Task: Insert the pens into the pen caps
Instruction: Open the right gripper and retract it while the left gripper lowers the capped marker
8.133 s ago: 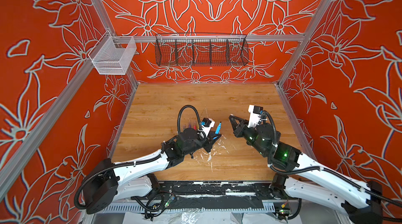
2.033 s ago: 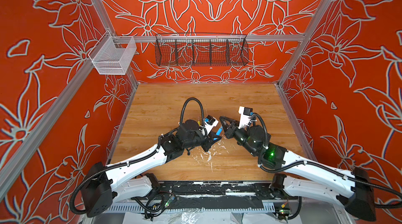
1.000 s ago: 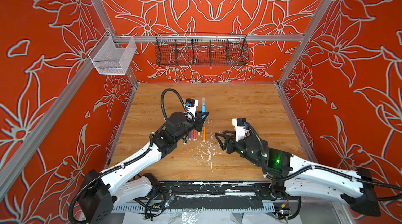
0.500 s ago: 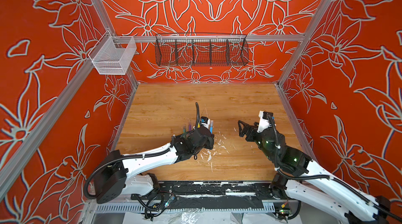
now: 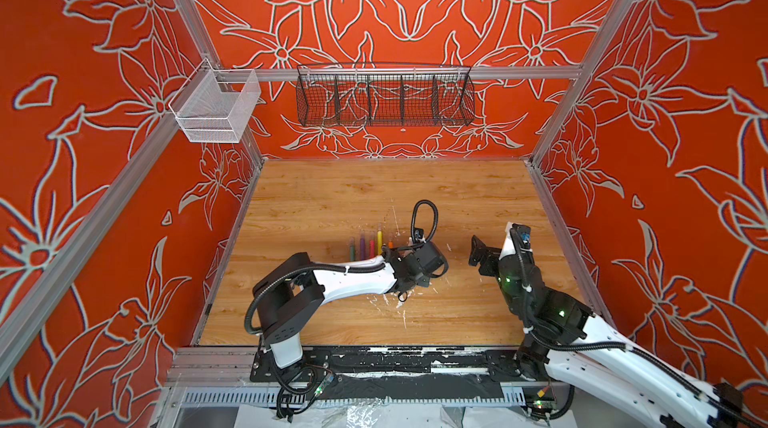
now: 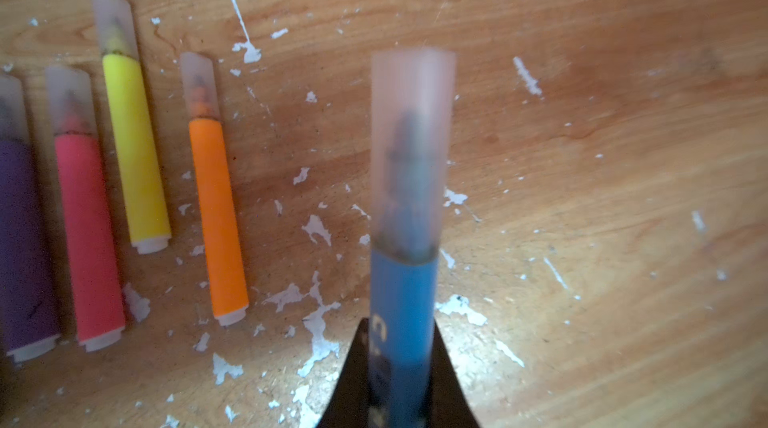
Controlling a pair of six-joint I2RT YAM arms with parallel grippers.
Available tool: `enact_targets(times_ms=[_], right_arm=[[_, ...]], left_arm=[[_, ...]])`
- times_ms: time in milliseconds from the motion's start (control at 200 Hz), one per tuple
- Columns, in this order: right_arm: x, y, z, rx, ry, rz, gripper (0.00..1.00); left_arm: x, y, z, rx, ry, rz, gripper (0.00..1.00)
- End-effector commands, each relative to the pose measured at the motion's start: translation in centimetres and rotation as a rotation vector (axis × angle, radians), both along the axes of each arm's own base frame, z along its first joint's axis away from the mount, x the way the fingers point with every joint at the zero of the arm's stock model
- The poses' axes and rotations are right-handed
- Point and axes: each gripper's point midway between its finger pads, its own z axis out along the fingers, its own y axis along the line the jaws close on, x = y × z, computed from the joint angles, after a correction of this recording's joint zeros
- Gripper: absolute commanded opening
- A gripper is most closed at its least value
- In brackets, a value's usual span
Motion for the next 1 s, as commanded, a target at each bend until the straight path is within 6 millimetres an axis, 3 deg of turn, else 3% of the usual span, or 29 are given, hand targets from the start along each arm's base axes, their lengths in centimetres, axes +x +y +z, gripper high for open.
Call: enact_targets(times_ms=[0,390,566,796,996], right_arm=[[0.4,-1.5,-0.6,-0.101,0.014,-0.067,0.98],[-0.2,-2.0,-0.6,0.0,-0.004,-0.048,0.98],[0.1,-0.9,-0.7,0.015,0.033,0.0,0.98],[0.2,-0.3,-0.6,0.053,0.046,0.018,0.98],[-1.0,-0.2,1.3,0.142,0.071,0.045,0.98]], left_arm=[[0.1,1.9,-1.2,0.13,0.013,0.058,0.0],[1.4,3.3,-3.3,0.332,0.009,0.093,0.0],[1.6,4.0,-3.5,0.342,0.028,0.107,0.0],[1.3,2.6,-2.5,0.283,0.047,0.049,0.23],[1.7,2.0,1.7,0.222,0.012,0.016,0.45]])
